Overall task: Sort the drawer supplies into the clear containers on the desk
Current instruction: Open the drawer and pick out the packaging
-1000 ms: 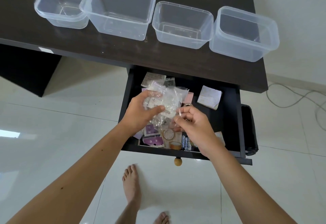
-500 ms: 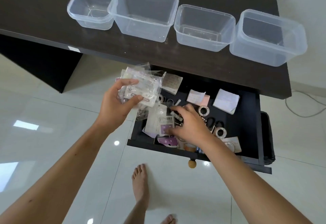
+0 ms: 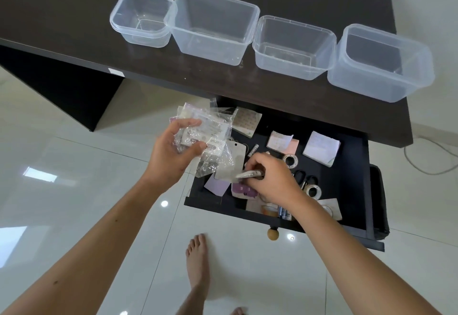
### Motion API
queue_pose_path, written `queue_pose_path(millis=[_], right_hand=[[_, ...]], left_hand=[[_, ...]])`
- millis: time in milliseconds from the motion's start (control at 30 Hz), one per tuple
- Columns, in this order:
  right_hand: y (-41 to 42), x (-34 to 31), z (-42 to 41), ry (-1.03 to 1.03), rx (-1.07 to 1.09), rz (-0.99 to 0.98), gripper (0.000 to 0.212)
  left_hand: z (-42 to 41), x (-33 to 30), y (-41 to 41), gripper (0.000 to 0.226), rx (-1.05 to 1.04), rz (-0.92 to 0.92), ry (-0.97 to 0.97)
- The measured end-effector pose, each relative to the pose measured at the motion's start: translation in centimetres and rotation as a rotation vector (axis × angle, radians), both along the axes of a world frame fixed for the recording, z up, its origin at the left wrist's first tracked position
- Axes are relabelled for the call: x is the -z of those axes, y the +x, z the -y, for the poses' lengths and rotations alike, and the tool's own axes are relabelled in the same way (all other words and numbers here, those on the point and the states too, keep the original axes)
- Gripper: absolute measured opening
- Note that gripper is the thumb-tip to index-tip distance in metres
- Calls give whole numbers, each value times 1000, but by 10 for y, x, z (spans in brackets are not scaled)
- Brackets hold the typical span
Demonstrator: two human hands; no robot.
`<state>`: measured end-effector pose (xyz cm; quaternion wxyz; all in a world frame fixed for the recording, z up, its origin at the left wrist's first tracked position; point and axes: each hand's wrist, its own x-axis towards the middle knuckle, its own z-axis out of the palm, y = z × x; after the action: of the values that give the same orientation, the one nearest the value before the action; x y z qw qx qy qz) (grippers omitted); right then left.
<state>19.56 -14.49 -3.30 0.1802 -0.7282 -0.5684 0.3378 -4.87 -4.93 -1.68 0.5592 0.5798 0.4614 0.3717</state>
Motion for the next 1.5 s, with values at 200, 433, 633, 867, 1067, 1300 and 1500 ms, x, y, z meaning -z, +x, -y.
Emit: queue_pose_path(millis=[200, 433, 633, 867, 1067, 1300, 1500], right_hand=[[-10, -6, -18, -21, 12, -166, 66], [-26, -1, -32, -49, 77, 26, 84], [-20, -10, -26, -35, 221, -134, 35], [9, -42, 1, 74, 279, -300, 16], [54, -76, 41, 165, 462, -619, 26], [96, -87, 87, 244, 604, -613, 43], [149, -84, 137, 279, 661, -352, 58]], left_hand=[[1, 4, -1, 41, 8, -6, -3], [-1, 6, -4, 42, 37, -59, 2], [4, 1, -2, 43, 27, -97, 22], [9, -16, 2, 47, 12, -166, 42], [29, -37, 32, 83, 120, -106, 19], [87, -40, 139, 92, 383, -63, -26], [127, -51, 216, 85, 548, 89, -173]])
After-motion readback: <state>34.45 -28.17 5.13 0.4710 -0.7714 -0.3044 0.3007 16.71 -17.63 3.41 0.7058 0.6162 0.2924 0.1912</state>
